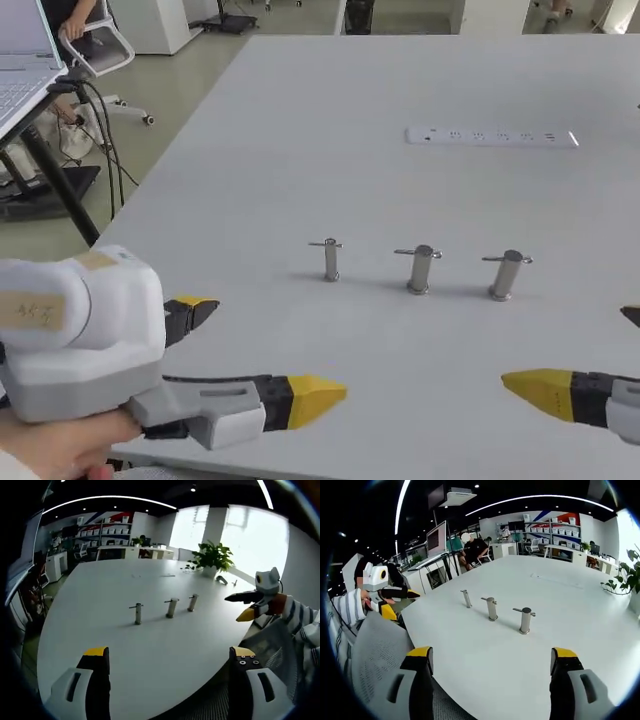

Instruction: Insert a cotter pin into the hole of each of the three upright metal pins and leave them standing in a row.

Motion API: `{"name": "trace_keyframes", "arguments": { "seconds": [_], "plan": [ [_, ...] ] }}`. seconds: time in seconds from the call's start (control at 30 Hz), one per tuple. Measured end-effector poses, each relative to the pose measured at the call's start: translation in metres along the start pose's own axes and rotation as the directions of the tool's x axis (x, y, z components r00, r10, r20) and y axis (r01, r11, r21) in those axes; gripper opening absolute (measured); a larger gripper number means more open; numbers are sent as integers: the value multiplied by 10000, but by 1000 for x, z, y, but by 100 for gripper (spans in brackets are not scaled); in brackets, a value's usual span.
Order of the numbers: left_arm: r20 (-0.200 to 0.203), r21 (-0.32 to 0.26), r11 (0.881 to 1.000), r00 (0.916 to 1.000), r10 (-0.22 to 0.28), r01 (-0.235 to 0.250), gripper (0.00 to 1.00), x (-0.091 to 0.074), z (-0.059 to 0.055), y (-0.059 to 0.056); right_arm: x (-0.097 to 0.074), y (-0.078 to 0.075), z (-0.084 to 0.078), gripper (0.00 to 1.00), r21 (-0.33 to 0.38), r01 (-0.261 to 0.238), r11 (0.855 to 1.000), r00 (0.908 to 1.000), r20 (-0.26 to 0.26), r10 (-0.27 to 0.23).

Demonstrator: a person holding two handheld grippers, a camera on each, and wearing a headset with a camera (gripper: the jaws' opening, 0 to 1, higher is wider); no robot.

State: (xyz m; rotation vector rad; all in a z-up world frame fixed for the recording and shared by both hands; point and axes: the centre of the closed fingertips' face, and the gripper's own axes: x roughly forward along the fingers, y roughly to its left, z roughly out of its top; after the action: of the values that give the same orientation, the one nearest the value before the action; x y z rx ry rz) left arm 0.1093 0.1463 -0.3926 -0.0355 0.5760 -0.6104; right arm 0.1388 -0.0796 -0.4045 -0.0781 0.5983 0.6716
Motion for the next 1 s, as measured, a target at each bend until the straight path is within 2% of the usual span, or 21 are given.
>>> {"name": "trace_keyframes", "arguments": {
  "seconds": [0.1,0.23,0.37,0.7,0.9,1.0],
  "plan": [
    [-56,-61,10000,10000,31,-31,99,0,0,1,0,-1,0,96,1,42,10000,10000,-38,-42],
    [-479,4,9999,9988,113,-113,98,2,-7,3,0,-4,2,95,-17,90,10000,10000,-20,-90],
    [-665,112,9999,9977,99,-92,95,6,-11,5,1,-8,3,94,-15,181,9998,9998,-28,-181],
    [-684,124,9999,9976,98,-90,92,19,-8,7,2,-22,-2,89,-448,415,9981,9973,-587,-441],
    [-928,222,9994,9953,281,-261,88,23,-13,11,8,-27,-5,83,-904,390,9951,9941,-975,-478],
    [-1116,192,9992,9931,358,-338,83,24,-16,12,10,-33,-6,77,-1131,618,9917,9921,-1020,-735]
  ]
}}
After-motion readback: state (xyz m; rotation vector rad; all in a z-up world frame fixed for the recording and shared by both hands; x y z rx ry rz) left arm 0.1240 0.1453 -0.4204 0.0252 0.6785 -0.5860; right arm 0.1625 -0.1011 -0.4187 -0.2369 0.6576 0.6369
